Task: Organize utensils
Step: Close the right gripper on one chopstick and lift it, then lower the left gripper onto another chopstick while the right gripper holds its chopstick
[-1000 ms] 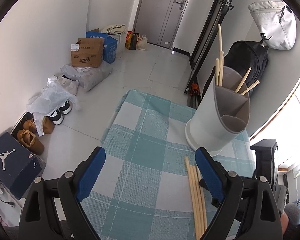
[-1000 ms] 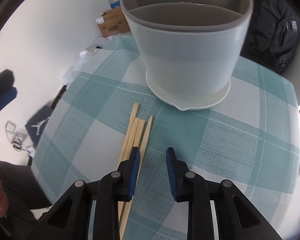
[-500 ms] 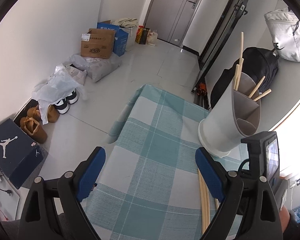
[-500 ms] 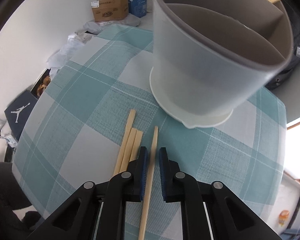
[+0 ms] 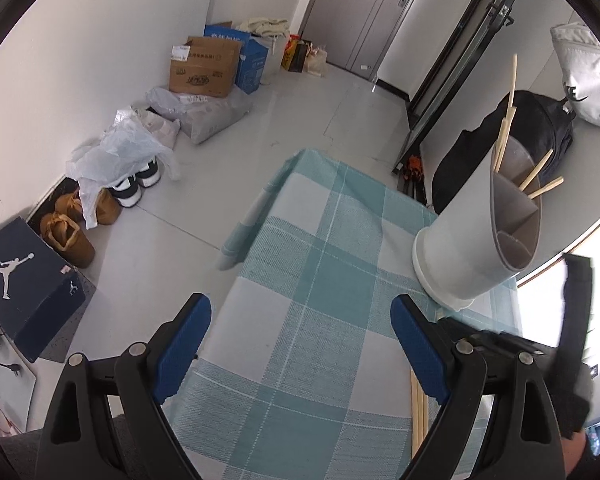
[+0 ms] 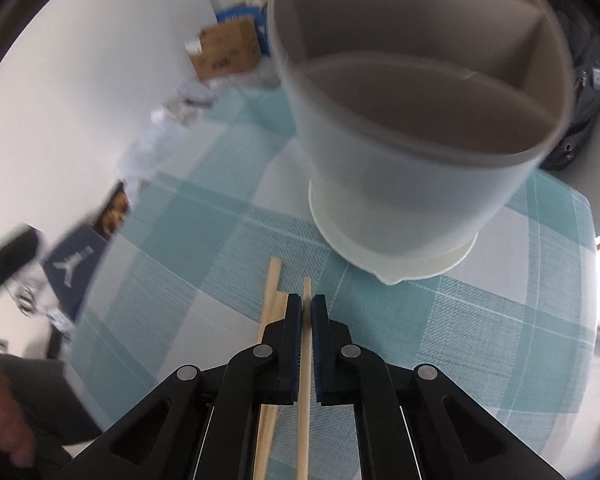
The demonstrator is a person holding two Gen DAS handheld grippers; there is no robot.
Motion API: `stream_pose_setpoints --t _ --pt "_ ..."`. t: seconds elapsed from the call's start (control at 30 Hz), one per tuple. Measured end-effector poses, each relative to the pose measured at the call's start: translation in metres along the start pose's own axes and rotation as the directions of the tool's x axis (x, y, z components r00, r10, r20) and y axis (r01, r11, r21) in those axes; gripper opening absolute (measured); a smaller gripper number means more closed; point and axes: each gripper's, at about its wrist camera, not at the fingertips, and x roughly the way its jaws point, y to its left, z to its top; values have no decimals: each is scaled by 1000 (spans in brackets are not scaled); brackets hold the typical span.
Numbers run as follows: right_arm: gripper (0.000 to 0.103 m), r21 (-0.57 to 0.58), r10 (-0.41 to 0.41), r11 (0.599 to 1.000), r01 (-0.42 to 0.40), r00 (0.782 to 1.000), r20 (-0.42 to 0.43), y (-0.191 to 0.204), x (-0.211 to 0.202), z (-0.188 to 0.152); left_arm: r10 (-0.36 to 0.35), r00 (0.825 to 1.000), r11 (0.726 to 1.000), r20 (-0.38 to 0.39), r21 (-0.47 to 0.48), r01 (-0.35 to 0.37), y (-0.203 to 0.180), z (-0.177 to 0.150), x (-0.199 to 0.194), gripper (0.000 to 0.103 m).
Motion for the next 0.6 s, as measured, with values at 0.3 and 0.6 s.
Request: stream_pose_setpoints --t 0.3,0.6 --pt "4 185 196 956 -228 965 177 -58 -57 -18 17 989 998 -148 68 -7 -30 -11 29 88" --pt "4 320 298 862 -394 903 309 -114 -80 -38 73 965 982 -252 185 -26 -63 -29 52 88"
